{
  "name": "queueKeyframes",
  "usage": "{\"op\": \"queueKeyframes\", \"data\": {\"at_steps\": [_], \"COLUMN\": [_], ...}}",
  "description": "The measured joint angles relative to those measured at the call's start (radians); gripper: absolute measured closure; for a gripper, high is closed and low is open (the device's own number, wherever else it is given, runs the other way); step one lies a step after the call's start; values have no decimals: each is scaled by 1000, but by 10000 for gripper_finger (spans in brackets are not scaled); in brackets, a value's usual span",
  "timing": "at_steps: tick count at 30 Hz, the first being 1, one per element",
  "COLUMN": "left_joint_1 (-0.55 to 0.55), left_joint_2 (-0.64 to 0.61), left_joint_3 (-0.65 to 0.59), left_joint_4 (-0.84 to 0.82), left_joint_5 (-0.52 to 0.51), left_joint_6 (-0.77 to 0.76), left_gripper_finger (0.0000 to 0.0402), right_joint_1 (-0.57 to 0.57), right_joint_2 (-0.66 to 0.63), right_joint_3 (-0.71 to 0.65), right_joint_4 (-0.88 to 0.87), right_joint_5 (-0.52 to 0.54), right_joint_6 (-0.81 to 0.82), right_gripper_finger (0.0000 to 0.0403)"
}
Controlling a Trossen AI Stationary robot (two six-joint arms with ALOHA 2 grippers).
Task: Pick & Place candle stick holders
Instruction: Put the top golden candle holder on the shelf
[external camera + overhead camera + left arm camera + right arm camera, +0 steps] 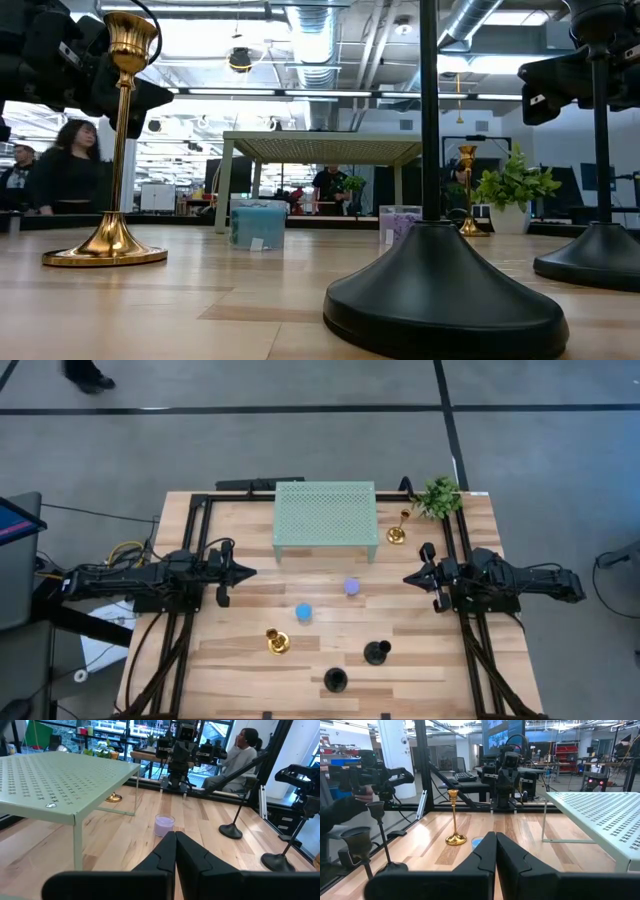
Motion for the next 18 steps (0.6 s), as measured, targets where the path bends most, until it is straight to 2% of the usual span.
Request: {"op": "queueKeyframes", "data": {"at_steps": [18], "left_joint_1": [0], "left_joint_2": [0], "left_joint_3": [0], "left_joint_4": [8], "left_joint_5": [0], "left_joint_6": [0], "left_gripper_finger": [394], "right_joint_1": [1], "right_joint_2": [0], "right_joint_3": [0], "right_joint_4": [35], "right_joint_5": [26], "right_joint_6": [6], "right_gripper_finger": [403]}}
